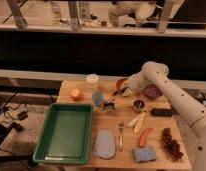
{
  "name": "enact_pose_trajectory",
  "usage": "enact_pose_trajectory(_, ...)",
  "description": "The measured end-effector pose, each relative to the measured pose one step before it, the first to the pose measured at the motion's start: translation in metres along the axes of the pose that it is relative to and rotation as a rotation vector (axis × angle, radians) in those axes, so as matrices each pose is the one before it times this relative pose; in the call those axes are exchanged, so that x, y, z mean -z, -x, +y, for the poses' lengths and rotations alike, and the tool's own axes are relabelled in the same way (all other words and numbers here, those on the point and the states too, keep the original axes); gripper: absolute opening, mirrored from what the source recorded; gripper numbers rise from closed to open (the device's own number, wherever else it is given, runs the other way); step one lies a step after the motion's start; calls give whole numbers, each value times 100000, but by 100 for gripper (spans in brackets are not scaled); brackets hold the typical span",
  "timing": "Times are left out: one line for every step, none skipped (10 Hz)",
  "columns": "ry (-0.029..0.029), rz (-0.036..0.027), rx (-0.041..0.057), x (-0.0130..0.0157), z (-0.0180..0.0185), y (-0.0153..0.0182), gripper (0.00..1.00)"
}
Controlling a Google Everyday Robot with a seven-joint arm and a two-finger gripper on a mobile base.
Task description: Wipe table surface with brush
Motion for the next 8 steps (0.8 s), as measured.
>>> enact_pose_trajectory(1366, -2461, 561, -103, 932, 652, 0)
enact_pose_trajectory(1484, -1764, 1001, -262, 535, 821, 0)
enact_pose_trajectory(1733, -1392, 1043, -439, 510, 763, 0)
enact_pose_trajectory(632, -534, 302, -99, 306, 185, 0)
enact_pose_trajectory(598, 9, -116, 41, 379, -95, 0)
enact_pose_trajectory(156, 426, -438, 221, 309, -353, 0)
enact_pose_trajectory(-116, 615, -629, 262, 219, -505, 0)
enact_pose_trajectory(-778, 1865, -1880, 881, 427, -1411, 0)
